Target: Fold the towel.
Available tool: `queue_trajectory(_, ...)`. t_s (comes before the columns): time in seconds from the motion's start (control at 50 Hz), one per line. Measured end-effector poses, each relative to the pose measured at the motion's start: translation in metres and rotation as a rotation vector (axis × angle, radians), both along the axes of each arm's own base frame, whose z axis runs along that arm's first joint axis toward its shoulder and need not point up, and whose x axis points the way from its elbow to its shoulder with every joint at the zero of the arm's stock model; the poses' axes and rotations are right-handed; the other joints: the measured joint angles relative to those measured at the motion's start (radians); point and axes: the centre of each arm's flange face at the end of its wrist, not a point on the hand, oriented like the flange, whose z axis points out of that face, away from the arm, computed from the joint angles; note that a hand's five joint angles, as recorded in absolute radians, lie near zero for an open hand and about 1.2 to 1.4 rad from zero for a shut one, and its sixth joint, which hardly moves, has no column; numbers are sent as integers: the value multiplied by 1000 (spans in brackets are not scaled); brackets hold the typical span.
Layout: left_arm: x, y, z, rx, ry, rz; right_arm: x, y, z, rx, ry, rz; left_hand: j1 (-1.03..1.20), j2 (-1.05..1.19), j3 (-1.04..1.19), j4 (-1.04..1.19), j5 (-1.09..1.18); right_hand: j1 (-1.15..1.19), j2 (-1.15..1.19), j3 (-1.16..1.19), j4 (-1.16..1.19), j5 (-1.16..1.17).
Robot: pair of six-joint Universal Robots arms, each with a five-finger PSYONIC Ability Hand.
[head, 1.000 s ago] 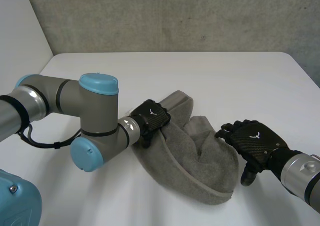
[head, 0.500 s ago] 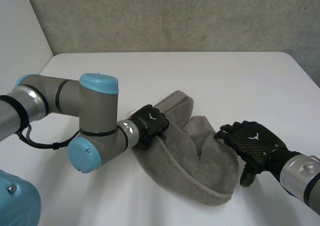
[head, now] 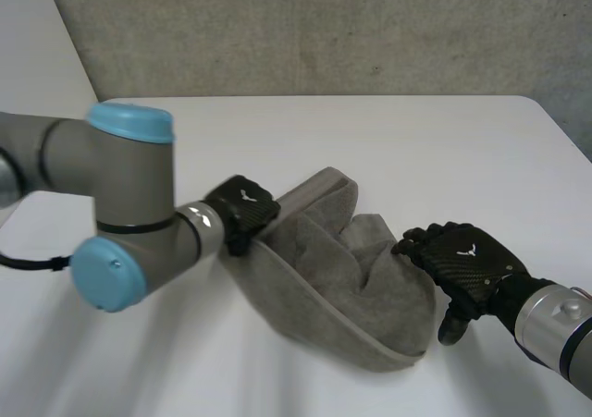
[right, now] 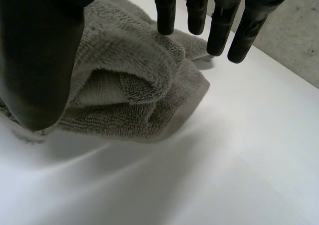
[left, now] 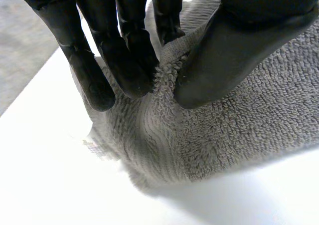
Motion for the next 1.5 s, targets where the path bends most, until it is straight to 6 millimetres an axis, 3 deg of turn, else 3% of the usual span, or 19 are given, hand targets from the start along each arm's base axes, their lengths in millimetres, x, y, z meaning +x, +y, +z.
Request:
queue_trajectory(0.22,62,-20,27,-27,93,222,6,0,9,5,-28,12,5,1,1,3,0,6,1,1,1,1)
queue_trajectory(0.28,77,-23,29,-25,110,270,12,0,7,12,-31,37,5,1,2,3,0,127,106,100,91,123)
queue_trajectory(0.46,113,-15,21,-21,145,381,62,-7,-6,53,-72,162,7,2,3,4,0,1059,1041,1030,1025,1053)
queue_trajectory(0.5,118,-12,18,-25,156,398,74,-14,-4,43,-84,180,8,2,3,4,0,1071,1058,1071,1073,1083)
queue_trajectory(0.6,128,-11,15,-37,193,439,101,-36,12,-40,-116,206,9,2,3,4,0,1072,1058,1074,1077,1083)
queue_trajectory(0.7,136,-13,13,-32,247,488,129,-67,46,-205,-150,212,9,3,4,4,0,1072,1057,1073,1077,1083)
queue_trajectory(0.76,139,-14,12,-18,280,514,142,-85,64,-299,-152,216,9,3,4,4,0,946,931,936,926,952)
queue_trajectory(0.78,139,-14,12,-14,288,519,144,-88,66,-314,-149,218,9,3,4,4,0,886,859,866,854,877)
queue_trajectory(0.88,139,-13,10,29,340,534,158,-99,65,-373,-52,251,9,3,4,4,5,79,43,66,55,46)
queue_trajectory(1.06,139,-11,6,69,378,515,145,-85,47,-260,101,227,9,5,5,4,9,3,-11,-6,-6,-4)
queue_trajectory(1.28,148,-16,4,70,385,541,102,-35,42,-107,34,125,9,6,5,4,9,45,12,15,-3,48)
queue_trajectory(1.38,152,-18,4,67,386,557,90,-34,28,-113,12,91,9,6,5,4,9,53,15,23,1,58)
queue_trajectory(1.5,156,-20,4,63,386,568,86,-47,8,-160,-11,58,9,6,5,4,9,177,155,162,153,193)
